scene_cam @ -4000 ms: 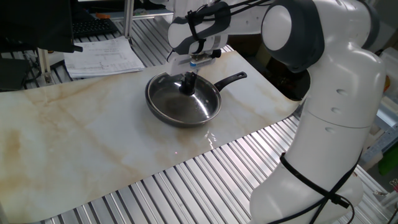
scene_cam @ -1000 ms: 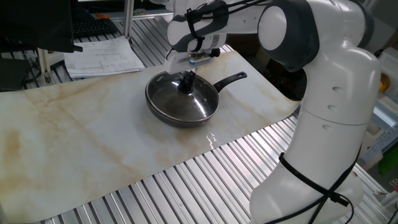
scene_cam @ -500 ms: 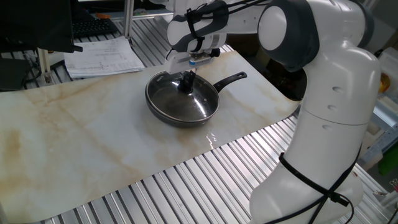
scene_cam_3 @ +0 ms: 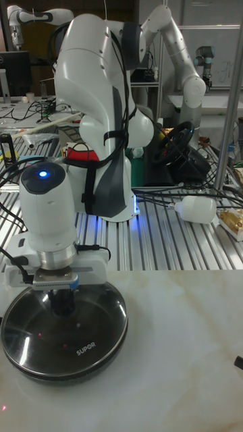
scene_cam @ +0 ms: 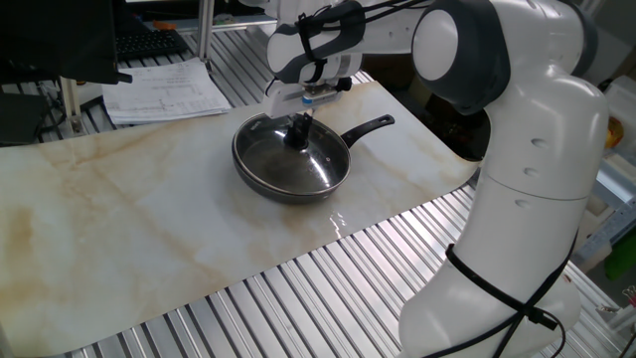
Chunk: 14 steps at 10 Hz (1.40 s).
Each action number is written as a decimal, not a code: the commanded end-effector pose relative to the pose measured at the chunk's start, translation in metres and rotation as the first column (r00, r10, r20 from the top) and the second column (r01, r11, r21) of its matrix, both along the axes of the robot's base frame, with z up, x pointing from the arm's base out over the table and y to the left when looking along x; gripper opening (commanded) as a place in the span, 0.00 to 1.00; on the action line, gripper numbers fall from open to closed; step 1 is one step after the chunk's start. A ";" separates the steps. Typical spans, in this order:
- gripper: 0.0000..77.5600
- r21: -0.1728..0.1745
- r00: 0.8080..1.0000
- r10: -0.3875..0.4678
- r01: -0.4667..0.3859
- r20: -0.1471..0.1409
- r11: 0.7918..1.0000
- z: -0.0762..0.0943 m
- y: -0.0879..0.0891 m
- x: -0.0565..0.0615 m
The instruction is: Cover the pot with the lid
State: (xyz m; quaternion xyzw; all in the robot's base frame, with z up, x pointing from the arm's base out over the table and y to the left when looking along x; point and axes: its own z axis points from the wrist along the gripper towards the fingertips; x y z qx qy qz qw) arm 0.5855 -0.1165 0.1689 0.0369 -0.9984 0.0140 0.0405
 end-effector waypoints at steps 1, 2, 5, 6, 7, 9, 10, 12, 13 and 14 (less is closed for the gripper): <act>0.02 -0.025 1.000 0.006 -0.006 0.025 1.000 0.011 0.007 0.006; 0.02 -0.025 1.000 0.006 -0.006 0.026 1.000 0.012 0.007 0.007; 0.02 -0.027 0.999 0.008 -0.007 0.035 1.000 0.014 0.005 0.008; 0.02 -0.027 0.999 0.011 -0.011 0.033 1.000 0.014 0.005 0.008; 0.02 -0.027 0.999 0.012 -0.011 0.034 1.000 0.014 0.005 0.008; 0.02 -0.029 0.999 0.013 -0.012 0.034 1.000 0.014 0.005 0.008; 0.02 -0.030 0.999 0.013 -0.012 0.034 0.999 0.014 0.005 0.008; 0.02 -0.030 0.999 0.012 -0.011 0.034 1.000 0.014 0.005 0.008; 0.02 -0.030 0.999 0.011 -0.010 0.034 1.000 0.014 0.005 0.008; 0.02 -0.030 0.999 0.011 -0.010 0.034 1.000 0.014 0.005 0.009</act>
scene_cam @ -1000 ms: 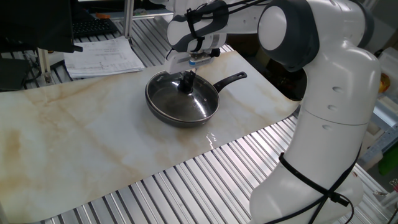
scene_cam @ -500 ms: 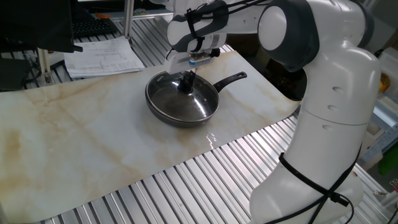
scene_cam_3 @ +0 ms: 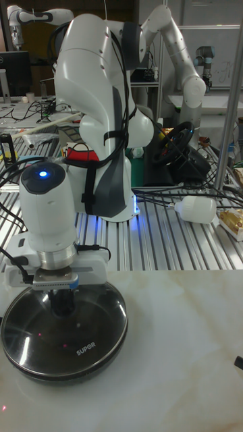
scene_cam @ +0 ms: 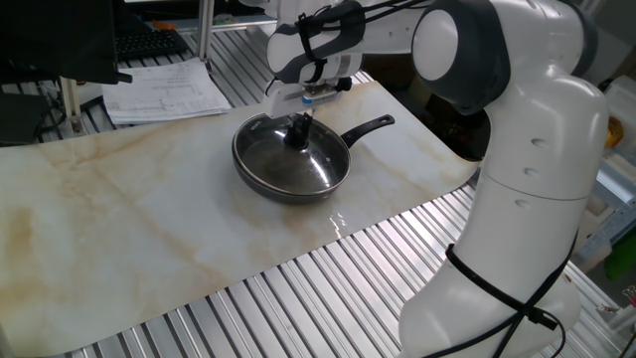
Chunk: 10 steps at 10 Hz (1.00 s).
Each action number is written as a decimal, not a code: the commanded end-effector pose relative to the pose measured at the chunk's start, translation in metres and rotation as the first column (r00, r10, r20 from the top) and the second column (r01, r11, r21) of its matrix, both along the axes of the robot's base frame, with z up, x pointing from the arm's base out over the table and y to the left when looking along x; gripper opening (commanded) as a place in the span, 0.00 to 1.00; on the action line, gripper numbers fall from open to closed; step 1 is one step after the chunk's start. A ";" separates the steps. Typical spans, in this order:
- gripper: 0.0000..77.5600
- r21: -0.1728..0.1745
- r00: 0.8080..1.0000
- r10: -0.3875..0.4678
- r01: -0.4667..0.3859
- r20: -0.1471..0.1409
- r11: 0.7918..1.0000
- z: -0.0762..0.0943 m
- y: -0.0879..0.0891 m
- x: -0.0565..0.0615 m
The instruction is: Cover the pot with the lid
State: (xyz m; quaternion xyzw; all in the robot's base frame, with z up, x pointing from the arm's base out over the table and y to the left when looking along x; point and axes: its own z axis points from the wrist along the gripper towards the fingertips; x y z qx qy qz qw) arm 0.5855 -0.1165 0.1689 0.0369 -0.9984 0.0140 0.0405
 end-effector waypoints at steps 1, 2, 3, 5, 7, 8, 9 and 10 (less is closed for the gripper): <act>0.02 -0.030 0.999 0.011 -0.010 0.034 1.000 0.014 0.005 0.009; 0.02 -0.031 0.999 0.013 -0.012 0.034 0.999 0.014 0.005 0.009; 0.02 -0.033 0.999 0.014 -0.013 0.034 0.999 0.014 0.005 0.009; 0.02 -0.037 0.999 0.016 -0.015 0.035 0.999 0.014 0.005 0.009; 0.02 -0.037 0.999 0.014 -0.013 0.035 0.999 0.014 0.005 0.009; 0.02 -0.037 0.999 0.013 -0.012 0.036 0.999 0.014 0.005 0.009; 0.02 -0.038 0.999 0.011 -0.010 0.036 0.999 0.013 0.005 0.009; 0.02 -0.037 0.999 0.011 -0.009 0.036 0.999 0.013 0.005 0.009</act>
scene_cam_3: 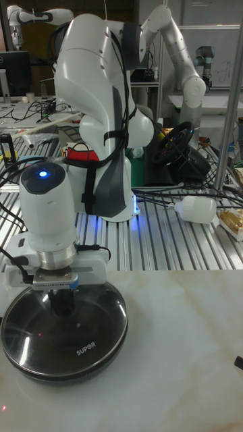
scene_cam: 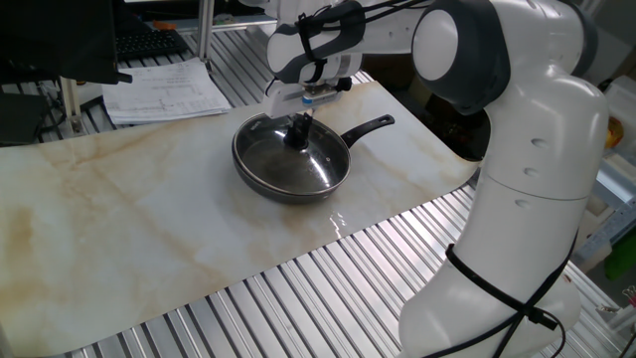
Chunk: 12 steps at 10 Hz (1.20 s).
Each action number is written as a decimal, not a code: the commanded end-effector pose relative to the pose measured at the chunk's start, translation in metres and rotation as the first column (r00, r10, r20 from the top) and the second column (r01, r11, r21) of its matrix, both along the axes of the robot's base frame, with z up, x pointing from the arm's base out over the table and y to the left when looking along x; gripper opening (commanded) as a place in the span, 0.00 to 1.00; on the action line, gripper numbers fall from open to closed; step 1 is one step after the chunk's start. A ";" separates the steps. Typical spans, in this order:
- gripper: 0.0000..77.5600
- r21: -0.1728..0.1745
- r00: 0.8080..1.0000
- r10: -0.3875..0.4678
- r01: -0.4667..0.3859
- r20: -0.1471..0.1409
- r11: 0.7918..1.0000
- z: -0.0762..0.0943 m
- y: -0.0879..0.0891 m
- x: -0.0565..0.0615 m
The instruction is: Cover the pot with the lid
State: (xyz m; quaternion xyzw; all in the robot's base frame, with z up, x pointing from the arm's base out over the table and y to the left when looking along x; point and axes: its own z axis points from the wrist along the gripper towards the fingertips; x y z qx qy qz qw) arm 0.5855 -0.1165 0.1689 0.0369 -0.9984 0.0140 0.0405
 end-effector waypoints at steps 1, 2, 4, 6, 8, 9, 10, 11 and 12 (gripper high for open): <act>0.02 -0.036 0.999 0.011 -0.009 0.036 0.999 0.013 0.005 0.009; 0.02 -0.034 0.999 0.010 -0.009 0.036 0.999 0.013 0.005 0.009; 0.02 -0.032 0.999 0.007 -0.006 0.038 0.999 0.013 0.005 0.009; 0.02 -0.031 0.999 0.007 -0.006 0.037 0.999 0.013 0.005 0.009; 0.02 -0.028 0.999 0.009 -0.007 0.040 1.000 0.013 0.005 0.009; 0.02 -0.028 0.999 0.008 -0.007 0.040 1.000 0.013 0.005 0.009; 0.02 -0.028 0.999 0.007 -0.005 0.041 1.000 0.013 0.005 0.009; 0.02 -0.027 0.999 0.007 -0.006 0.041 1.000 0.013 0.005 0.009; 0.02 -0.027 0.999 0.007 -0.006 0.041 1.000 0.013 0.005 0.009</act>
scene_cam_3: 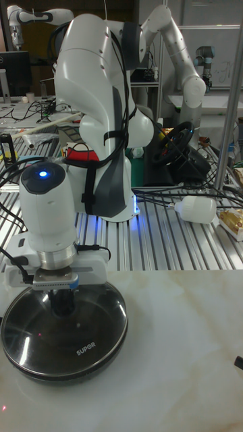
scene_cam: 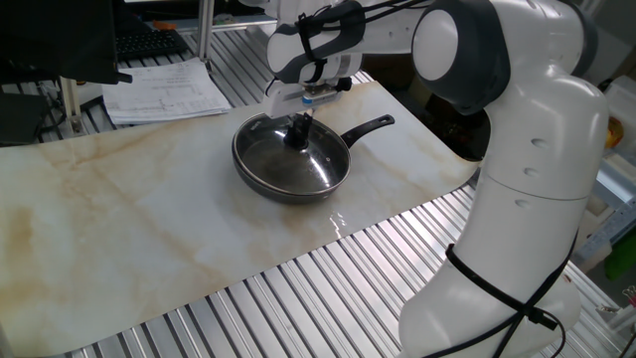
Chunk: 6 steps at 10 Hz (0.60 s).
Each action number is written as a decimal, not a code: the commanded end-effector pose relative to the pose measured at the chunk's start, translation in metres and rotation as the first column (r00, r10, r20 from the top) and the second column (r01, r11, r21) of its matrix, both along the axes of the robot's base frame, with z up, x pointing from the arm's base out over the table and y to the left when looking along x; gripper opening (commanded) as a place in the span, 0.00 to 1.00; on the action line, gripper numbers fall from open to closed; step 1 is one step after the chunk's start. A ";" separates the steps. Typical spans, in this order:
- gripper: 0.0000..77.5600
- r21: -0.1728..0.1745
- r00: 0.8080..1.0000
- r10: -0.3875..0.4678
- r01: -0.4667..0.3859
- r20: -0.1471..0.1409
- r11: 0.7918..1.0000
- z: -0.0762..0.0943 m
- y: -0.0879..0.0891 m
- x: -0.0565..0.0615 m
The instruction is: Cover the pot with the lid
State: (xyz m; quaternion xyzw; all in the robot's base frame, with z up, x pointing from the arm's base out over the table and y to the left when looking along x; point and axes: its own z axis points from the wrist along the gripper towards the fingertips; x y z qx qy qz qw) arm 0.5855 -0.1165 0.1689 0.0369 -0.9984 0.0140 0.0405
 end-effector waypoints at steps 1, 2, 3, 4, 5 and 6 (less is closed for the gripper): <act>0.02 -0.027 0.999 0.010 -0.009 0.044 1.000 0.013 0.005 0.009; 0.02 -0.027 0.999 0.011 -0.010 0.044 1.000 0.013 0.005 0.009; 0.02 -0.026 0.999 0.012 -0.010 0.049 1.000 0.013 0.005 0.009; 0.02 -0.027 0.998 0.012 -0.011 0.058 1.000 0.013 0.005 0.009; 0.02 -0.027 0.998 0.012 -0.011 0.060 1.000 0.012 0.005 0.009; 0.02 -0.027 0.998 0.012 -0.010 0.060 1.000 0.012 0.005 0.009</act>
